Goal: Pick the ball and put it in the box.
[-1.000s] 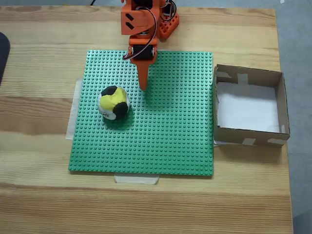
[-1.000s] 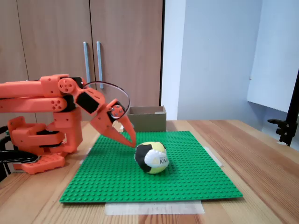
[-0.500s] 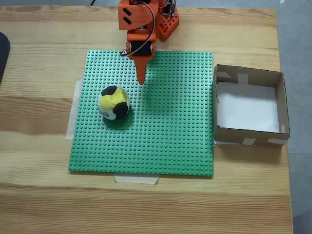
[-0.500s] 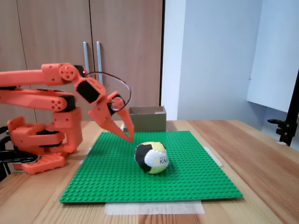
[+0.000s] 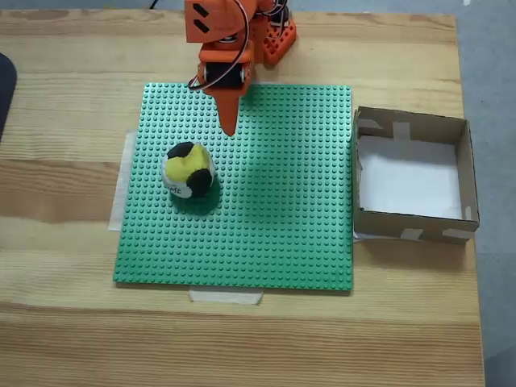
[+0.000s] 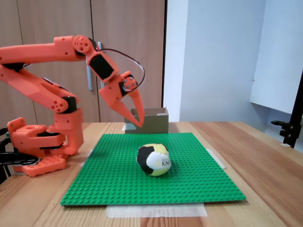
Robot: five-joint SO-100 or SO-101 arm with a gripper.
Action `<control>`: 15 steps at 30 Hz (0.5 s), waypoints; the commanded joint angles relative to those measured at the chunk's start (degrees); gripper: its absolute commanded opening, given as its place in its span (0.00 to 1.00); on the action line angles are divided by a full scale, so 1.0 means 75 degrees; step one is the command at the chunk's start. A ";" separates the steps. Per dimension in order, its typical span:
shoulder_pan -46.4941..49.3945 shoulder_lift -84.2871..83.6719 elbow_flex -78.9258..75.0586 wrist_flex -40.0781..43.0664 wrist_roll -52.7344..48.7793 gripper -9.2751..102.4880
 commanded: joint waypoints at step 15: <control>0.0891 -0.2004 -0.2156 0.0727 -0.0094 0.08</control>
